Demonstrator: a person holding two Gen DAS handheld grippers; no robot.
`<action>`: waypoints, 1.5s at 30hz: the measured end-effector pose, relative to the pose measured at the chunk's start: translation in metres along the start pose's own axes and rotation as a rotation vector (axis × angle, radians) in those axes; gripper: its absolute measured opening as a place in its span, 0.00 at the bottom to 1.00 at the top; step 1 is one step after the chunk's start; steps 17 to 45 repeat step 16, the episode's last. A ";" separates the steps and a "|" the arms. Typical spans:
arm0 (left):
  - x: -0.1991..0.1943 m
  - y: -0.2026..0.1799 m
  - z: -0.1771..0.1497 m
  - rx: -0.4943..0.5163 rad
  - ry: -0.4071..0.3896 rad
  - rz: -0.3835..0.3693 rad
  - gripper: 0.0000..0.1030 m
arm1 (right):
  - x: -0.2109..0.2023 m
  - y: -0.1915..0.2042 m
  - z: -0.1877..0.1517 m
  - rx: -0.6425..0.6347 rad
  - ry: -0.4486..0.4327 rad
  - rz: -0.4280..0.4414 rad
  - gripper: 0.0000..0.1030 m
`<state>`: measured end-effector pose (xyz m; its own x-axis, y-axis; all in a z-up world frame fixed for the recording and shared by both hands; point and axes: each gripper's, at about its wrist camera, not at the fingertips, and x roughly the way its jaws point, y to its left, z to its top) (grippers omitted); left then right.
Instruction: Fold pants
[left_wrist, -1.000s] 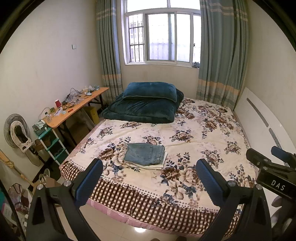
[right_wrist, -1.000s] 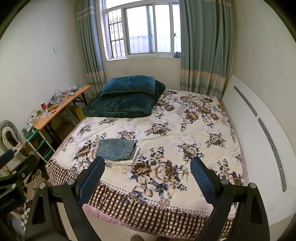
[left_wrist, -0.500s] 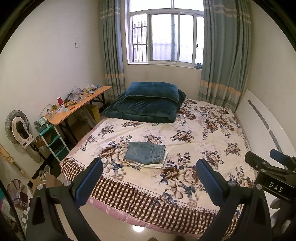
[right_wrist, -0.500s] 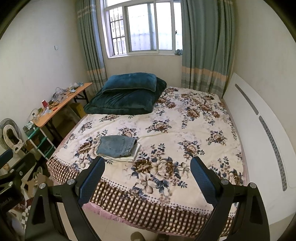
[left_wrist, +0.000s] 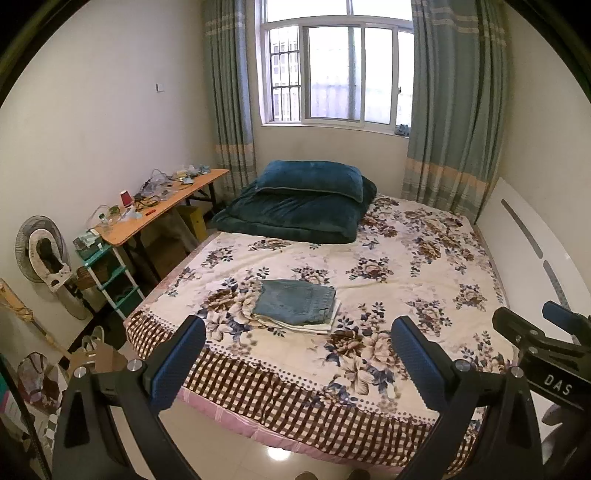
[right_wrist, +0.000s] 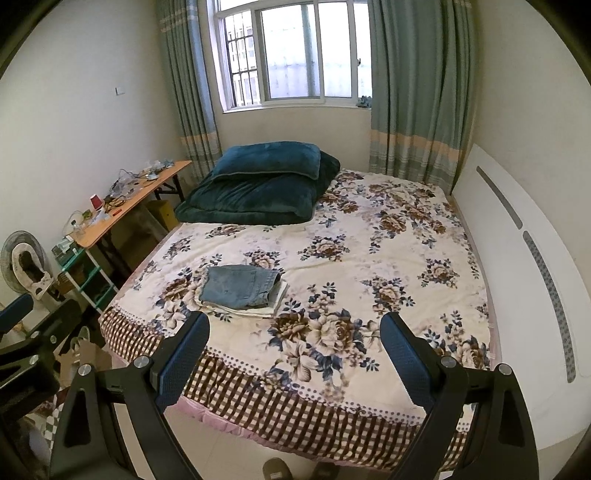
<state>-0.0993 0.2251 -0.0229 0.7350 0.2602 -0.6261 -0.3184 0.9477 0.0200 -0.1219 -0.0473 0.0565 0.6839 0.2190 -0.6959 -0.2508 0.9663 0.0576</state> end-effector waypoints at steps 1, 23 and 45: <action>-0.001 0.000 0.000 0.000 -0.002 0.005 1.00 | 0.000 0.002 0.001 -0.002 0.000 0.001 0.93; 0.004 -0.003 0.010 0.000 -0.010 0.035 1.00 | 0.000 0.006 0.003 -0.002 -0.002 0.004 0.93; 0.004 -0.003 0.010 0.000 -0.010 0.035 1.00 | 0.000 0.006 0.003 -0.002 -0.002 0.004 0.93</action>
